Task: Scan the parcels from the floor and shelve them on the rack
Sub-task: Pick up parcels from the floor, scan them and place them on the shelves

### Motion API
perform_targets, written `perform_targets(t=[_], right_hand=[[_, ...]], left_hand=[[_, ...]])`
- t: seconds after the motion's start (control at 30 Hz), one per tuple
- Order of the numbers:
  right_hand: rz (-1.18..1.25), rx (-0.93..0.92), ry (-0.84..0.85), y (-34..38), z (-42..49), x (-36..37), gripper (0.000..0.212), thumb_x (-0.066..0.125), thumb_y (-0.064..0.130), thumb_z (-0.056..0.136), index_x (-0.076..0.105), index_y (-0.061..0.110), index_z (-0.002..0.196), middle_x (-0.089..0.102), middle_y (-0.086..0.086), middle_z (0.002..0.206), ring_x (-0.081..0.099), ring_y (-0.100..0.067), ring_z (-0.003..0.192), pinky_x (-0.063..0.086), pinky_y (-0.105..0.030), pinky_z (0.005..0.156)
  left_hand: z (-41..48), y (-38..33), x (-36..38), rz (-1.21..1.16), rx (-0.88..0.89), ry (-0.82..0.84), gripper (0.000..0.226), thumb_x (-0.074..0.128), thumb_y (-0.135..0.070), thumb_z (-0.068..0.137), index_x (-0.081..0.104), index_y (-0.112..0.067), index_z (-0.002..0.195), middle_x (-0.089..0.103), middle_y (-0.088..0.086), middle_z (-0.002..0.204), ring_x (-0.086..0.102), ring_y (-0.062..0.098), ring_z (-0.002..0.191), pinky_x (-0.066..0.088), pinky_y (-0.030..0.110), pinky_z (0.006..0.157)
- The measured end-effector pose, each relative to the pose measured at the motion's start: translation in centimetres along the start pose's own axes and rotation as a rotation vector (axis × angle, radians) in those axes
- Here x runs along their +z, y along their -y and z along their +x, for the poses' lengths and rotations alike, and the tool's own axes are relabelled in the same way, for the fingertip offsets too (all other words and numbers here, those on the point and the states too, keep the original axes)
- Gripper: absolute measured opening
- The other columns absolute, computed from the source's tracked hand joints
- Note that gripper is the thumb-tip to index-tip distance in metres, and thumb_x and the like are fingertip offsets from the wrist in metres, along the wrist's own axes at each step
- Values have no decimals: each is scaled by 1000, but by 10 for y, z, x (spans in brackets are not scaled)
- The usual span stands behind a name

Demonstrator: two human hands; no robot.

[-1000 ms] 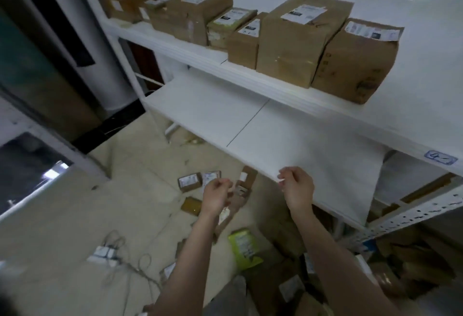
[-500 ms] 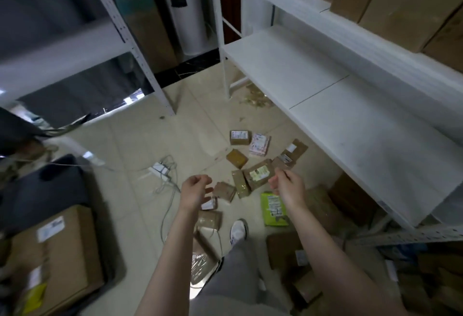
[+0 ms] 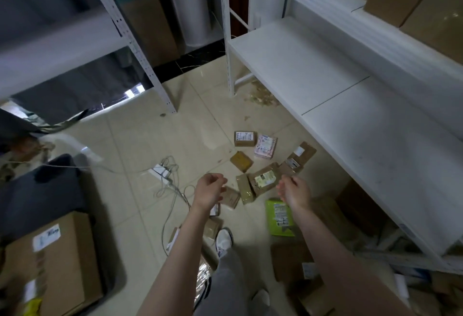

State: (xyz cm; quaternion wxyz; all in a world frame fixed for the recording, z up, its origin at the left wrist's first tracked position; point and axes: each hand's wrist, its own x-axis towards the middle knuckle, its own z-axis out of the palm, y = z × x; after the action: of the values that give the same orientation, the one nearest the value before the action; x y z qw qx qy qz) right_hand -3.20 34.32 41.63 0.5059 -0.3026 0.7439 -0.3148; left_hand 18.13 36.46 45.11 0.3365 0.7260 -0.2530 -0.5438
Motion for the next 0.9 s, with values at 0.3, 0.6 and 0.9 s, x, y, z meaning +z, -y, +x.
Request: perform_targets(t=[0.3,0.6,0.9], right_hand=[[-7,89,62,40,126,73,18,56,24,98,64,9,98,69,-12,98,65,-25,87,55,-47,87],[89,183,14,36,295,112,20,53,14,97,57,12,78,56,-3,73,53,-18,65,44,-26,60],[155,384,22,-67,487,139,22,51,16,101,60,-3,109,58,-12,91,48,-15,66,46,-19,50]], left_hand=[[160,-59,14,298,79,80,29,64,-13,95,63,-1,121,68,16,113,66,28,95,51,36,81],[336,-47,78,462,14,139,29,65,-19,93,64,-3,117,68,19,116,63,37,111,52,46,93],[526,55,186,506,-79,104,28,57,-22,98,67,-1,115,68,19,115,63,36,108,51,39,88]])
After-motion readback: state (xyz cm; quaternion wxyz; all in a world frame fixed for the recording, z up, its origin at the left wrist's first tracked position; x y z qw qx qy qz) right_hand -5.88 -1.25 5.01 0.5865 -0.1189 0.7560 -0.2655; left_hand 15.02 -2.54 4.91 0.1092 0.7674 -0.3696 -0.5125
